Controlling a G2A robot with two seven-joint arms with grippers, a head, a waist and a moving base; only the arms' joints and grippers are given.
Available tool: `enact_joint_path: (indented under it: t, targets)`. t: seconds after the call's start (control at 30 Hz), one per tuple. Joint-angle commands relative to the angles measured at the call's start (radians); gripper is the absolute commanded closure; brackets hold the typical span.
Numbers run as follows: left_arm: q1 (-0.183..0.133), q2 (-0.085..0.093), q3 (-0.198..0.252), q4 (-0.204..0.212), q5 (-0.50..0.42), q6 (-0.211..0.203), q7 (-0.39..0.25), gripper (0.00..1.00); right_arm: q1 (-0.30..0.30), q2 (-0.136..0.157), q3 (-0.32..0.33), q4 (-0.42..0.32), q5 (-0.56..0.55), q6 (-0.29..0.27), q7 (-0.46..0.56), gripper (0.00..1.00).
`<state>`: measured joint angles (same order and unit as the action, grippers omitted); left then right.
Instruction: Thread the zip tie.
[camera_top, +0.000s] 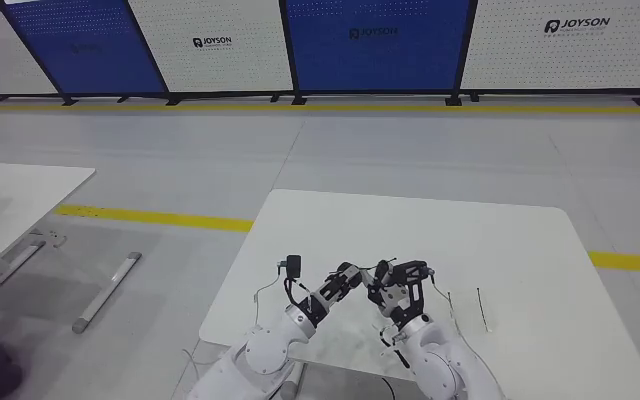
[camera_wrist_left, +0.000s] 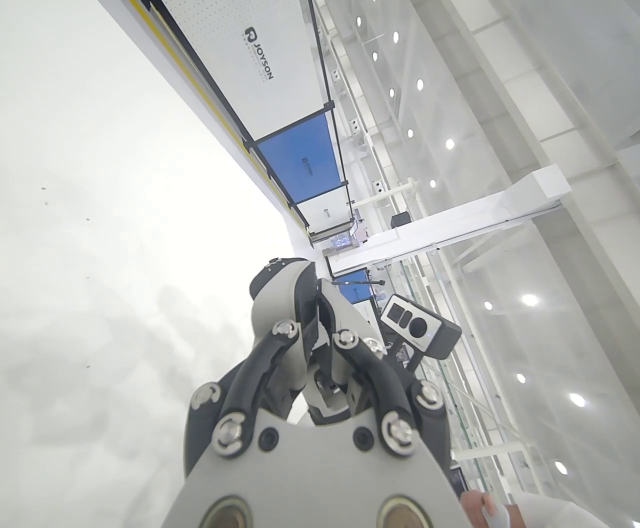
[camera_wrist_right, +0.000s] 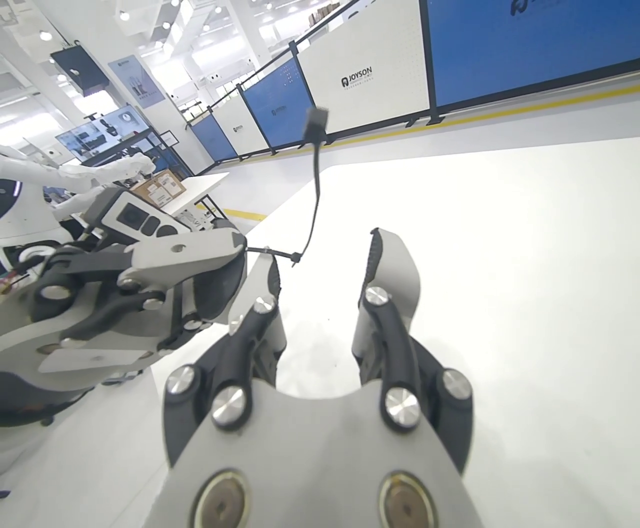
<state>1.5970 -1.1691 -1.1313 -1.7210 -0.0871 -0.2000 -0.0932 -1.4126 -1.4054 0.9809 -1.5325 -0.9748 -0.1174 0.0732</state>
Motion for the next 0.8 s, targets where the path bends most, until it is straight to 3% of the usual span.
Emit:
enact_joint_path:
  t: [0.0, 0.27, 0.6, 0.77]
  targets:
    - [0.000, 0.000, 0.000, 0.000, 0.000, 0.002, -0.001, 1.00, 0.001, 0.000, -0.001, 0.001, 0.001, 0.001, 0.000, 0.67]
    - [-0.004, -0.002, -0.002, 0.001, -0.005, 0.011, -0.003, 1.00, 0.007, -0.002, -0.004, 0.003, 0.004, 0.003, 0.007, 0.82]
    - [-0.008, -0.004, -0.002, 0.001, -0.004, 0.021, -0.001, 1.00, 0.012, -0.002, -0.006, 0.007, 0.007, 0.000, 0.012, 0.83]
    - [-0.011, -0.006, 0.000, 0.002, -0.005, 0.025, 0.003, 1.00, 0.013, -0.002, -0.005, 0.009, 0.011, -0.005, 0.016, 1.00]
